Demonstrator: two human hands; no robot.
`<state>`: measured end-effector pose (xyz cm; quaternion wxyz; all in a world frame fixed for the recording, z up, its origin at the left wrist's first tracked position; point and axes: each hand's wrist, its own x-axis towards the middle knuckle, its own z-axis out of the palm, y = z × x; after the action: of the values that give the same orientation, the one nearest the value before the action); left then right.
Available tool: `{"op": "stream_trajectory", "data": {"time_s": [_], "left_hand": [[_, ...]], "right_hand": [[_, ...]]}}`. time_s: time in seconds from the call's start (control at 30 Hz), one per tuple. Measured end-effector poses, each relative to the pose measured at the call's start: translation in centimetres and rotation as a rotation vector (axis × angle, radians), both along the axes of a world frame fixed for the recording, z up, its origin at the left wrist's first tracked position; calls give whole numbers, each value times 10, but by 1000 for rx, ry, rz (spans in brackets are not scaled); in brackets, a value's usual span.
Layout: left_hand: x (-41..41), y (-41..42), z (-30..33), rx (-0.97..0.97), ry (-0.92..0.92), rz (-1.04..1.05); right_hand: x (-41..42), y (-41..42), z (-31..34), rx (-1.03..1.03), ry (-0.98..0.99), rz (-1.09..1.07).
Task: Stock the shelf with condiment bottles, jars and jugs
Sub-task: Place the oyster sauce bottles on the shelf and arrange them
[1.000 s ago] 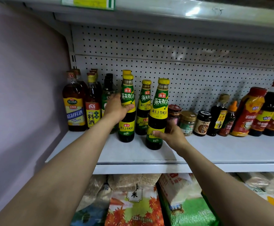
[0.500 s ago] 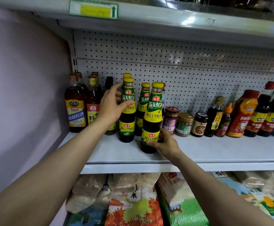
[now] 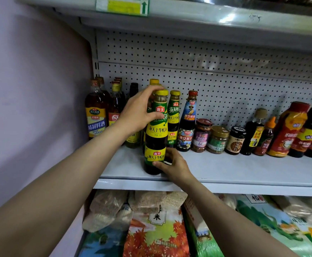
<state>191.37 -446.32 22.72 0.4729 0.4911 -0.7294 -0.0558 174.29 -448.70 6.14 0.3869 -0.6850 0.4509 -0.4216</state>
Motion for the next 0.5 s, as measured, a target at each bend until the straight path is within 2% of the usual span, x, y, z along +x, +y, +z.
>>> {"op": "stream_trajectory", "data": {"time_s": [0.37,0.5], "left_hand": [[9,-2,10,-57,-487,128],[11,-5,14,-106,-570,158]], "right_hand": [[4,-1,-1,-43,-12,-41],[-1,-4,-5,-17,-28,30]]}}
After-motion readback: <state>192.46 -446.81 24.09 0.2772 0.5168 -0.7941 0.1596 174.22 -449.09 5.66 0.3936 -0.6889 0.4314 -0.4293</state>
